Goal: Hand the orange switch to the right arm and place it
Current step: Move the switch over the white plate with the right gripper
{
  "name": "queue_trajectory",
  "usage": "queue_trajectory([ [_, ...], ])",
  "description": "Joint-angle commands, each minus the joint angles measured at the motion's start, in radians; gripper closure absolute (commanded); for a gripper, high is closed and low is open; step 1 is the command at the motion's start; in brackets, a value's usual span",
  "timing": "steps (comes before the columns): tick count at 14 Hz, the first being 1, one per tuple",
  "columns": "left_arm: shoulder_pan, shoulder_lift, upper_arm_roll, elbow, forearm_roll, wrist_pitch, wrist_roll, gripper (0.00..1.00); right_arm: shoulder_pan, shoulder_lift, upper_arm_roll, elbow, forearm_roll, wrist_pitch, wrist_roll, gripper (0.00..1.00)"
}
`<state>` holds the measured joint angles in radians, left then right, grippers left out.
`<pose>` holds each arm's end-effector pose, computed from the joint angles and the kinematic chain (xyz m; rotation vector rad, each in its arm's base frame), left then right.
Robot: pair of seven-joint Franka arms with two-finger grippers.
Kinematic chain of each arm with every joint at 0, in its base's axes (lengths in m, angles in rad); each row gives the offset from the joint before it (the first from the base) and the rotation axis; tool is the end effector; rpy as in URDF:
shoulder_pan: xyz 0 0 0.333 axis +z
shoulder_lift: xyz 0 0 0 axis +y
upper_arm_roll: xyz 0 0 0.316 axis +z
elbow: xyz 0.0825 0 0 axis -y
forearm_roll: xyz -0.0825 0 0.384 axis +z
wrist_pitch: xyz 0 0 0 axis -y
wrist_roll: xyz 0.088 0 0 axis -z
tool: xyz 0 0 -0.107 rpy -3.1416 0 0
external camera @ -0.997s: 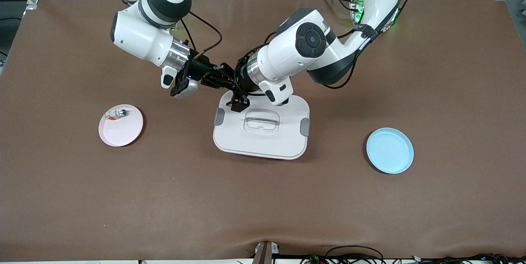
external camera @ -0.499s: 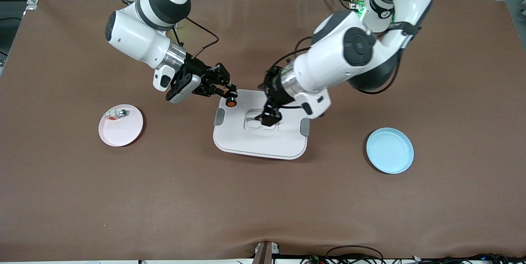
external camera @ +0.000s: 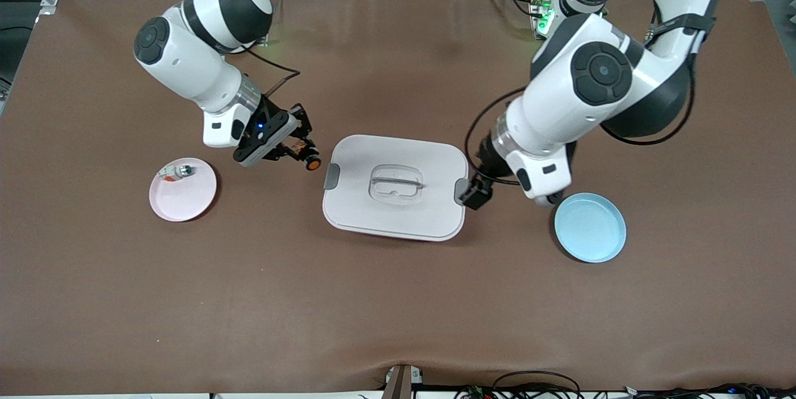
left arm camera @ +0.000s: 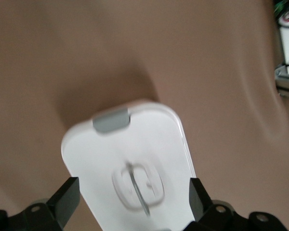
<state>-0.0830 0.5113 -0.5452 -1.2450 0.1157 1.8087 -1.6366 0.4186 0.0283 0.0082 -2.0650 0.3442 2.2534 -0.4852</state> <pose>0.6222 -0.3304 0.5134 2.5616 1.5033 -0.1100 0.5151 0.2444 0.4362 -2.6726 -0.9983 -0.2396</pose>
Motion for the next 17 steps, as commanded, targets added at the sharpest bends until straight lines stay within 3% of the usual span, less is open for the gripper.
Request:
queue_trajectory([
  [1,0.057,-0.04,-0.001,-0.025,0.099,-0.07,0.215,0.0,-0.07,-0.01,0.009,0.046,-0.103,-0.125,-0.219,1.0],
  [3,0.106,-0.054,-0.001,-0.025,0.159,-0.124,0.41,0.0,-0.121,-0.013,0.009,0.043,-0.135,-0.147,-0.408,1.0],
  [6,0.173,-0.083,-0.001,-0.027,0.199,-0.189,0.624,0.0,-0.17,-0.016,0.009,0.037,-0.253,-0.172,-0.606,1.0],
  [9,0.218,-0.111,-0.001,-0.027,0.206,-0.233,0.714,0.0,-0.222,-0.019,0.009,0.0,-0.281,-0.153,-0.786,1.0],
  [12,0.27,-0.141,-0.002,-0.027,0.205,-0.259,0.826,0.0,-0.271,-0.019,0.009,-0.015,-0.364,-0.138,-0.915,1.0],
  [17,0.308,-0.163,-0.002,-0.027,0.191,-0.322,0.902,0.0,-0.372,-0.036,0.009,-0.18,-0.376,0.046,-1.075,1.0],
])
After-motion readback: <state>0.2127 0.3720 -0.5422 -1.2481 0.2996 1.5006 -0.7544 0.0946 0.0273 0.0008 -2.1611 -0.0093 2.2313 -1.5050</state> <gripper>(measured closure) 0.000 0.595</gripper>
